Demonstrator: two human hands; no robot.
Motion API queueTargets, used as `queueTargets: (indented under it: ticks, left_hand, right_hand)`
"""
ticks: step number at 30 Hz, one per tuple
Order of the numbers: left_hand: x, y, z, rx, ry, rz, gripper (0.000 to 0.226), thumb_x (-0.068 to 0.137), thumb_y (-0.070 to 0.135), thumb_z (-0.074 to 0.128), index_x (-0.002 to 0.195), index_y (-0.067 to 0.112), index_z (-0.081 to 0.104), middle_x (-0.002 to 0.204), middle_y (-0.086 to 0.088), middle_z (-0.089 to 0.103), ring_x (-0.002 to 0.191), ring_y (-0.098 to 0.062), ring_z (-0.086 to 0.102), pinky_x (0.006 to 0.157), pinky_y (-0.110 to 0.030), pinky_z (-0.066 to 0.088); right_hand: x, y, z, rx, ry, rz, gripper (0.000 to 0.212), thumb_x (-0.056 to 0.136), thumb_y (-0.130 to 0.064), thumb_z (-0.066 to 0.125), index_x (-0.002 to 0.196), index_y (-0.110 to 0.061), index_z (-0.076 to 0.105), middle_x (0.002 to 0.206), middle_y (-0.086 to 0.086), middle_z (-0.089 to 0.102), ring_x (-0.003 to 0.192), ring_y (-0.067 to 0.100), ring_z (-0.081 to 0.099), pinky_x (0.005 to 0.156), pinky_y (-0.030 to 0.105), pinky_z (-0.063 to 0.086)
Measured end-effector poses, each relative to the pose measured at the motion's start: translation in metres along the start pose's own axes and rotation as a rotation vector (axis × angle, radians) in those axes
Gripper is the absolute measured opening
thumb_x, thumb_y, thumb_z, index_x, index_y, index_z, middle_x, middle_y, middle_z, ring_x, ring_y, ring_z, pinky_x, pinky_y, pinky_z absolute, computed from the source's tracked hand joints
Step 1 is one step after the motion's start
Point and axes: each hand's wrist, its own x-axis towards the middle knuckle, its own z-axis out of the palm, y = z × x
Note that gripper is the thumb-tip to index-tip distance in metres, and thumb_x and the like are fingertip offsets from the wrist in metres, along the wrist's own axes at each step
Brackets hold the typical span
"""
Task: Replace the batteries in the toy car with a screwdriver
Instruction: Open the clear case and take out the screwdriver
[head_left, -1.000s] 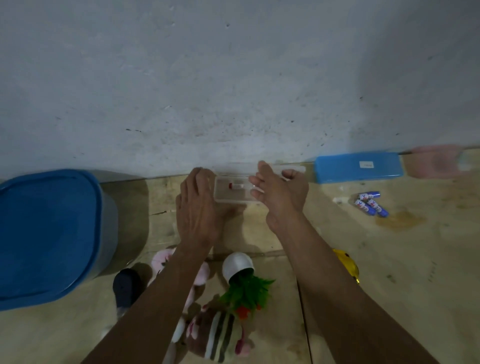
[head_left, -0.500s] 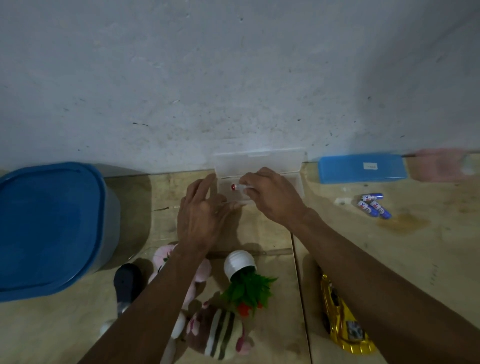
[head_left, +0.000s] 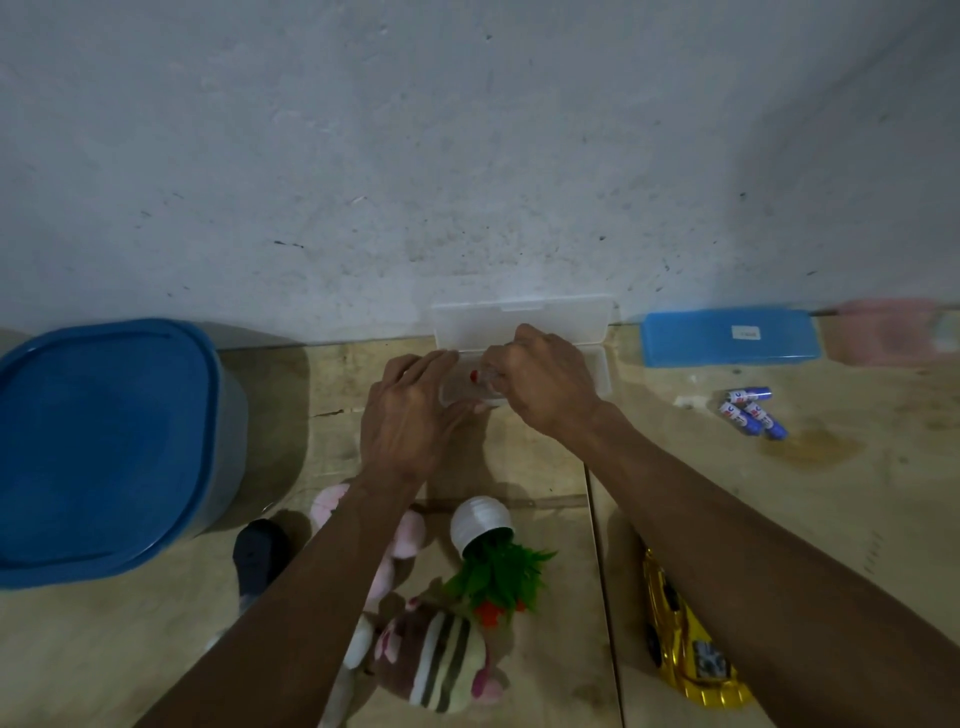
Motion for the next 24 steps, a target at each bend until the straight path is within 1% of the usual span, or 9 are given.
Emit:
queueTargets:
  ticks: [2, 4, 8, 12, 14, 16, 19, 21, 24]
  left_hand:
    - [0.000, 0.000, -0.001, 0.007, -0.017, -0.011, 0.057, 0.077, 0.034, 0.085, 0.125, 0.008, 0.067, 0.121, -0.010, 0.071, 0.110, -0.037, 0.062, 0.080, -0.051, 0.057]
    - [0.001, 0.000, -0.001, 0.016, -0.026, -0.007, 0.056, 0.077, 0.032, 0.085, 0.124, 0.008, 0.067, 0.122, -0.010, 0.071, 0.109, -0.037, 0.062, 0.080, -0.051, 0.057]
    - [0.001, 0.003, -0.003, 0.019, -0.015, -0.026, 0.053, 0.077, 0.027, 0.086, 0.123, 0.009, 0.069, 0.124, -0.010, 0.070, 0.112, -0.037, 0.062, 0.083, -0.051, 0.057]
    - [0.002, 0.004, -0.007, 0.001, -0.007, -0.030, 0.050, 0.078, 0.027, 0.083, 0.123, 0.009, 0.070, 0.124, -0.011, 0.070, 0.112, -0.038, 0.062, 0.085, -0.051, 0.056]
    - [0.004, 0.005, -0.009, 0.001, -0.018, -0.031, 0.052, 0.077, 0.029, 0.085, 0.122, 0.009, 0.070, 0.124, -0.010, 0.071, 0.112, -0.037, 0.062, 0.085, -0.051, 0.056]
    - [0.004, 0.006, -0.009, 0.013, -0.022, -0.016, 0.052, 0.076, 0.030, 0.085, 0.121, 0.008, 0.070, 0.123, -0.011, 0.071, 0.109, -0.038, 0.063, 0.082, -0.050, 0.057]
    - [0.005, 0.006, -0.011, 0.015, -0.023, -0.015, 0.052, 0.076, 0.032, 0.086, 0.120, 0.008, 0.071, 0.124, -0.012, 0.071, 0.110, -0.039, 0.063, 0.081, -0.051, 0.058]
    - [0.004, 0.007, -0.013, 0.020, -0.026, -0.015, 0.053, 0.078, 0.034, 0.084, 0.122, 0.008, 0.070, 0.127, -0.014, 0.069, 0.113, -0.040, 0.062, 0.083, -0.053, 0.057]
    - [0.000, 0.019, -0.023, -0.036, -0.002, -0.047, 0.054, 0.083, 0.043, 0.071, 0.125, 0.008, 0.069, 0.129, -0.017, 0.067, 0.116, -0.041, 0.060, 0.090, -0.052, 0.055]
  right_hand:
    - [-0.002, 0.002, 0.001, 0.087, 0.015, -0.040, 0.024, 0.097, -0.024, 0.057, 0.117, -0.018, 0.070, 0.108, 0.010, 0.068, 0.101, 0.027, 0.060, 0.081, 0.038, 0.050]
    - [-0.008, 0.003, -0.003, 0.283, 0.105, -0.041, 0.024, 0.098, -0.016, 0.058, 0.119, -0.011, 0.068, 0.112, 0.009, 0.066, 0.103, 0.023, 0.060, 0.084, 0.037, 0.052]
    - [-0.022, 0.008, -0.030, 0.556, 0.429, 0.079, 0.024, 0.102, -0.013, 0.052, 0.123, -0.008, 0.062, 0.113, 0.007, 0.055, 0.091, 0.013, 0.060, 0.078, 0.018, 0.051]
    - [-0.031, 0.024, -0.048, 0.604, 0.512, 0.239, 0.024, 0.103, -0.020, 0.052, 0.122, -0.009, 0.061, 0.113, 0.002, 0.058, 0.090, 0.004, 0.055, 0.078, 0.002, 0.040]
    - [-0.034, 0.035, -0.043, 0.592, 0.496, 0.288, 0.025, 0.101, -0.025, 0.055, 0.119, -0.010, 0.063, 0.110, 0.002, 0.063, 0.094, 0.007, 0.057, 0.080, 0.006, 0.041]
    - [-0.038, 0.042, -0.037, 0.557, 0.489, 0.316, 0.026, 0.100, -0.029, 0.057, 0.114, -0.010, 0.066, 0.099, 0.000, 0.066, 0.088, 0.005, 0.058, 0.079, 0.016, 0.043]
    - [-0.048, 0.042, -0.036, 0.595, 0.524, 0.368, 0.021, 0.102, -0.031, 0.053, 0.101, -0.014, 0.066, 0.070, -0.013, 0.055, 0.069, -0.004, 0.053, 0.064, 0.008, 0.036]
    - [-0.058, 0.041, -0.040, 0.681, 0.560, 0.435, 0.019, 0.103, -0.033, 0.049, 0.094, -0.020, 0.060, 0.064, -0.013, 0.048, 0.063, -0.006, 0.051, 0.061, 0.007, 0.036]
    - [-0.078, 0.040, -0.053, 0.884, 0.643, 0.531, 0.023, 0.101, -0.046, 0.047, 0.100, -0.026, 0.057, 0.071, -0.013, 0.050, 0.064, 0.005, 0.049, 0.063, 0.027, 0.044]
